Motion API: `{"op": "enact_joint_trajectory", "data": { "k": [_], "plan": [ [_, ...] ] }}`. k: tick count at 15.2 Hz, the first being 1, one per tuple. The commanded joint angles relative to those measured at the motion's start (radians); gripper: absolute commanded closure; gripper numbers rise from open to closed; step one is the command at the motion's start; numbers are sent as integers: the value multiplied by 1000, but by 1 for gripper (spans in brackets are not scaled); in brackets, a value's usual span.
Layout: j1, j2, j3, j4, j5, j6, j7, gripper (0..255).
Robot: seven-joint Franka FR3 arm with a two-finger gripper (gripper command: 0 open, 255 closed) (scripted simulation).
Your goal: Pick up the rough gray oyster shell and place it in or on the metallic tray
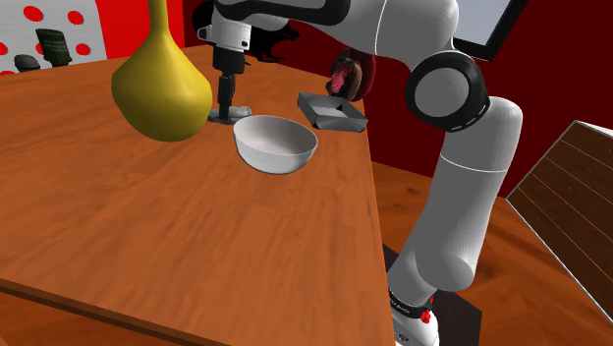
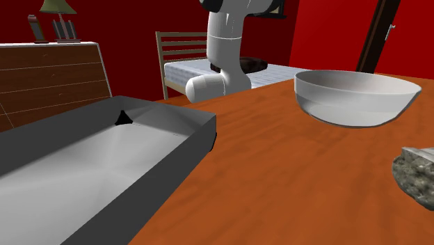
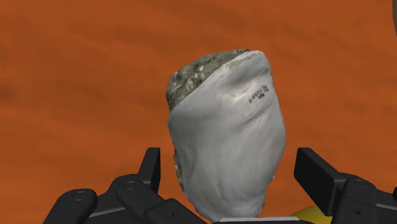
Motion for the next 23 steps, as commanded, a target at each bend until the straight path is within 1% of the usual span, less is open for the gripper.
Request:
{"op": "enact_joint_trajectory", "data": {
  "k": [1, 4, 5, 14, 23],
  "plan": [
    [0, 0, 0, -2, 0, 1, 0, 0],
    [0, 0, 0, -1, 0, 1, 0, 0],
    [0, 0, 0, -1, 0, 1, 0, 255],
    [0, 0, 0, -1, 0, 1, 0, 255],
    [-3, 37, 0, 174, 1, -136, 14, 255]
  ]
}}
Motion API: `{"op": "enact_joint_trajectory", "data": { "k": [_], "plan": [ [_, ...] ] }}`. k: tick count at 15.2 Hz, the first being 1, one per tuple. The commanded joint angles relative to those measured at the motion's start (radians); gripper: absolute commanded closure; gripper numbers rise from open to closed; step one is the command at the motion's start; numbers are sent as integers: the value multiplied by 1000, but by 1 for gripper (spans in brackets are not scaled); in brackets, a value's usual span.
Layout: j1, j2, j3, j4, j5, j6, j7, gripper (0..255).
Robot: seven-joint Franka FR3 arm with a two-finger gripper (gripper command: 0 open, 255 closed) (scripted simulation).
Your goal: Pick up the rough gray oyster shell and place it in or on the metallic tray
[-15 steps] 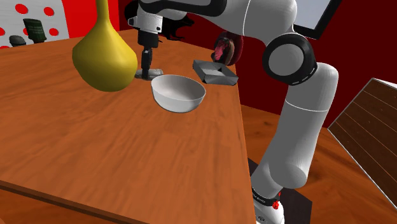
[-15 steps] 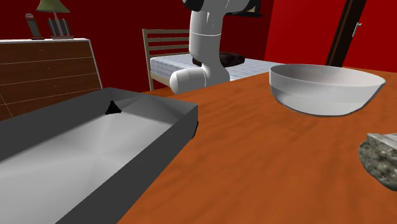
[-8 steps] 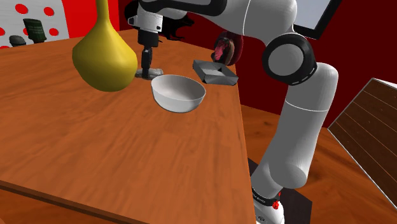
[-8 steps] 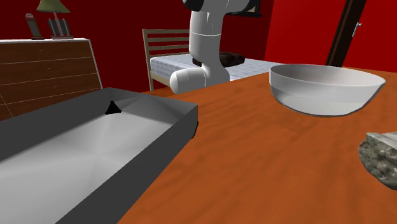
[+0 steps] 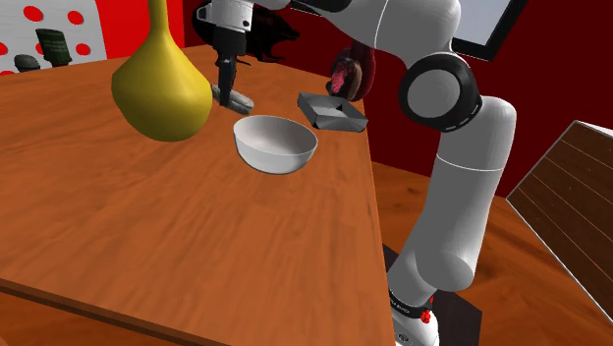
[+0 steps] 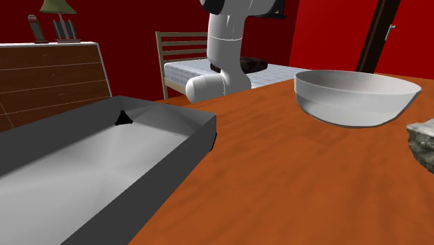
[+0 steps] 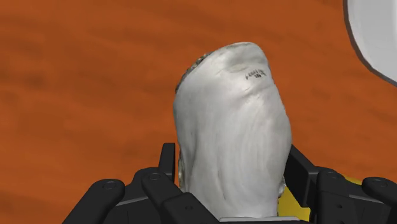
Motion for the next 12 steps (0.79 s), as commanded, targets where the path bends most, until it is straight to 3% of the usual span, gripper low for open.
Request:
{"op": "enact_joint_trajectory", "data": {
  "k": [1, 12],
  "plan": [
    [-1, 12, 0, 47, 0, -35, 4, 255],
    [-6, 135, 3, 391, 6, -255, 28, 255]
  ]
}}
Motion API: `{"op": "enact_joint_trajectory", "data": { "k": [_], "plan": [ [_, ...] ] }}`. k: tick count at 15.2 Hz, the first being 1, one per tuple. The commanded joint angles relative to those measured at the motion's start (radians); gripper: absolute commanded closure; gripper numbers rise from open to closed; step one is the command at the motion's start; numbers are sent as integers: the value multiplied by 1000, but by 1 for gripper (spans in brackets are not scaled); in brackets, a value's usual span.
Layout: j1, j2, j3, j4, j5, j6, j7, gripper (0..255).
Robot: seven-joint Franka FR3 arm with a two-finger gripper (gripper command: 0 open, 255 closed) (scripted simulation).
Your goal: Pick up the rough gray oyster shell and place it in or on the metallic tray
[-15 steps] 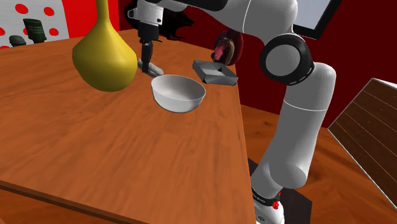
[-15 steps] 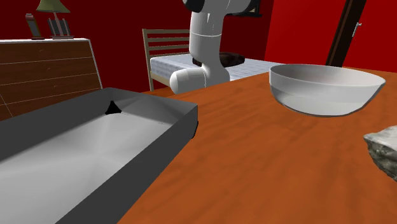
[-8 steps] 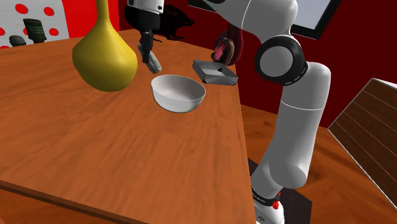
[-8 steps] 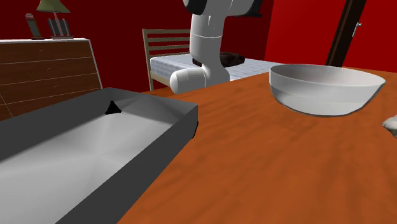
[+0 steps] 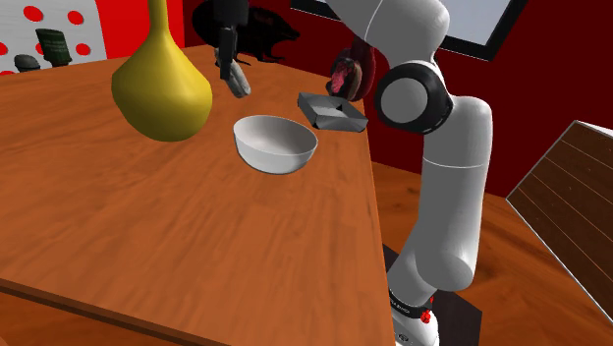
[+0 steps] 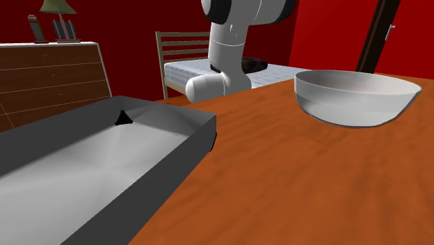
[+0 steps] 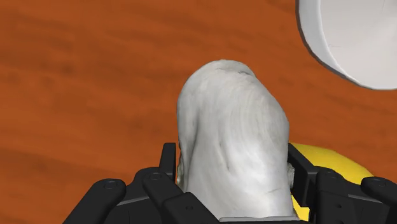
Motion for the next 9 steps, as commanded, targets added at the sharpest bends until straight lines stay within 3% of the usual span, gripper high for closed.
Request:
{"op": "enact_joint_trajectory", "data": {
  "k": [1, 2, 5, 9],
  "plan": [
    [-1, 32, 1, 82, 2, -49, 7, 255],
    [-1, 50, 2, 122, 2, -71, 10, 255],
    [-45, -60, -17, -50, 2, -18, -59, 255],
    [-100, -156, -48, -188, 0, 15, -150, 255]
  ]
}}
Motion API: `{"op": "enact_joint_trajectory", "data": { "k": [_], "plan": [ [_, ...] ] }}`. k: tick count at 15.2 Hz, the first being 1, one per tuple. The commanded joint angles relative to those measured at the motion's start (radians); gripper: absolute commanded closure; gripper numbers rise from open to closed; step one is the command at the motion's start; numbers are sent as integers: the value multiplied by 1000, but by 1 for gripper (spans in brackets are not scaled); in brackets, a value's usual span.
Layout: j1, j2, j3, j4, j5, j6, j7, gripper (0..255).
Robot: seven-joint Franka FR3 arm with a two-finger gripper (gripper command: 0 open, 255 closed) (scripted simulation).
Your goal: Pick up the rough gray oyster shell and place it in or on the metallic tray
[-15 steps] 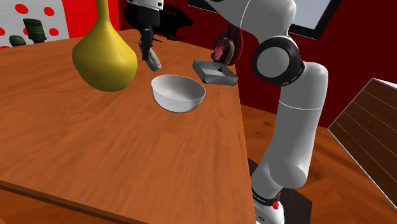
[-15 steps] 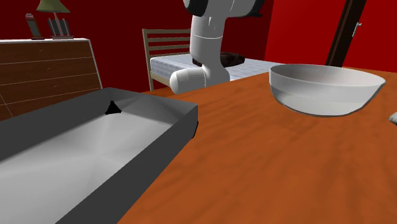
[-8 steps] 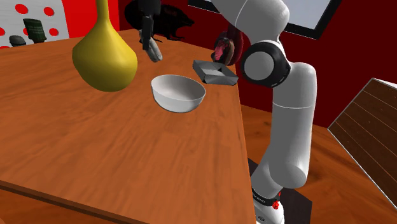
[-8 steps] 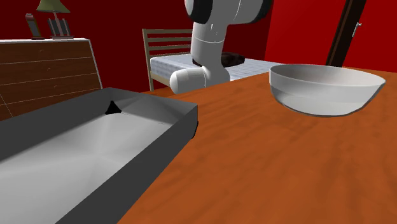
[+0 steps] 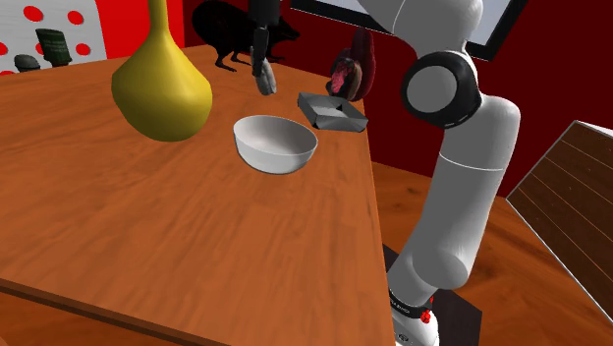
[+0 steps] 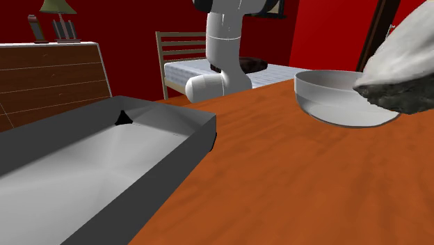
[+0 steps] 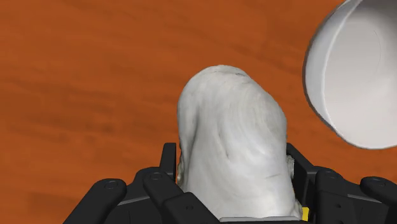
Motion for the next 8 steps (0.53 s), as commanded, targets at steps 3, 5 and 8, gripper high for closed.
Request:
{"op": "enact_joint_trajectory", "data": {
  "k": [3, 5, 8],
  "plan": [
    [-57, -60, -35, -80, -4, 9, -96, 255],
    [-83, -87, -54, -115, -7, 13, -142, 255],
    [-122, -116, -83, -152, -13, 15, -213, 255]
  ]
}}
